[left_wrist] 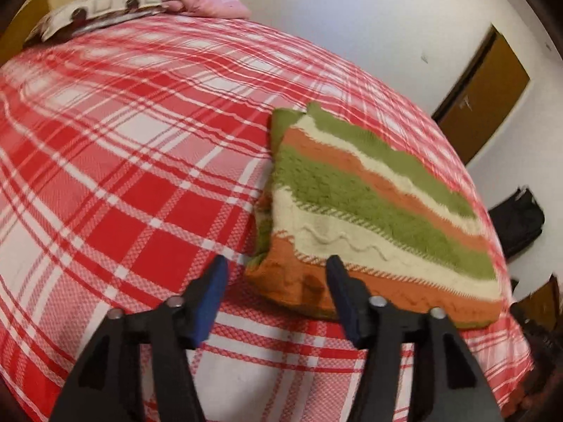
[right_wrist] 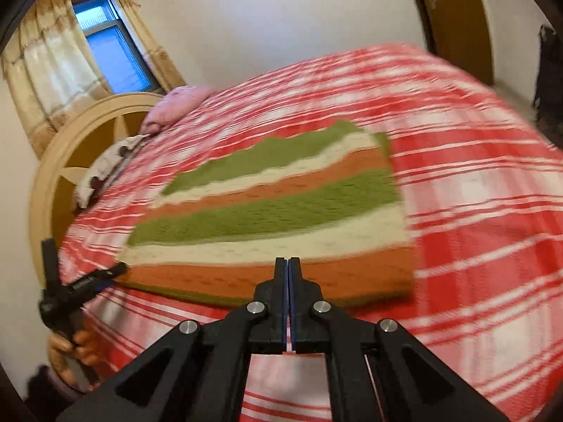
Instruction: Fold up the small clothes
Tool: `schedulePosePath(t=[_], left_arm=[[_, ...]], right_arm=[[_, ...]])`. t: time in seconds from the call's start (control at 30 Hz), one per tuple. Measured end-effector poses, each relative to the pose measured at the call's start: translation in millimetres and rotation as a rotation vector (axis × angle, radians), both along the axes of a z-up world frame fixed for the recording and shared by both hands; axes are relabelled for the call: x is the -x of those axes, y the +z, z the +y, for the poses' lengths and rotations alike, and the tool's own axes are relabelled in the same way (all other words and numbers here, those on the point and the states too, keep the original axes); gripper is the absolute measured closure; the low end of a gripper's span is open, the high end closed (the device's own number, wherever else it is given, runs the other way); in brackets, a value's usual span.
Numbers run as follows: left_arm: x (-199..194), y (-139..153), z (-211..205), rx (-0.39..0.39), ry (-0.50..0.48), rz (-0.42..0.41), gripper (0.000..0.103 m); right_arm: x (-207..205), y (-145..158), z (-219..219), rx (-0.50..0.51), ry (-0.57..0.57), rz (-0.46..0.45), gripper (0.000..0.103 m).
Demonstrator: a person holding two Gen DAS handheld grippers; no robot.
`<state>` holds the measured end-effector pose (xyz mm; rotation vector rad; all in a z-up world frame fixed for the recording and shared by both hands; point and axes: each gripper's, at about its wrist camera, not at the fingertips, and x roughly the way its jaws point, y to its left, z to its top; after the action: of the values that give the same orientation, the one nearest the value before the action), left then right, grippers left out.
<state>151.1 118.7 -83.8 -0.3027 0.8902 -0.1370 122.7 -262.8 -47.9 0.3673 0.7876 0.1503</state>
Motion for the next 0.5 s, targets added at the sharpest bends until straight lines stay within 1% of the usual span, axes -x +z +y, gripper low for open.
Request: schedulePosePath(t=[0.03,0.13,0.2,0.23,0.33,0.37,0.5], left_arm=[[-1,0,0,-0.001,0.003,0.000,0.042],[-3,-2,0,-0.006,0.004,-0.005,0.042],[-4,-4,0,0.003,0.009,-0.008,0.041],[-5,-5,0,0.003,0.011,-0.008,0.041],[-6,-6,-3,-0.019,0.004,-0.014,0.042],[-5,-5,-4,-0.025,0.001,-0.016,0.042],[-6,-6,-4,-0.033,-0.007,-0.022,0.041]], right_arm=[[-7,-2,3,-0.036,0.011,0.014,0.102],[-31,-15,17,-0.243,0.076,0.067,0.102],[-43,-23,25,-0.316,0.091,0.085,0.102],[-48,-24,32,-0.320,0.096,0.086,0.102],[-67,-29,53,-0.306,0.124,0.102,0.102],[-71,-31,58,-0.283,0.118,0.114,0.102],[-86,-49,86,-0.030,0.092,0.149,0.102]])
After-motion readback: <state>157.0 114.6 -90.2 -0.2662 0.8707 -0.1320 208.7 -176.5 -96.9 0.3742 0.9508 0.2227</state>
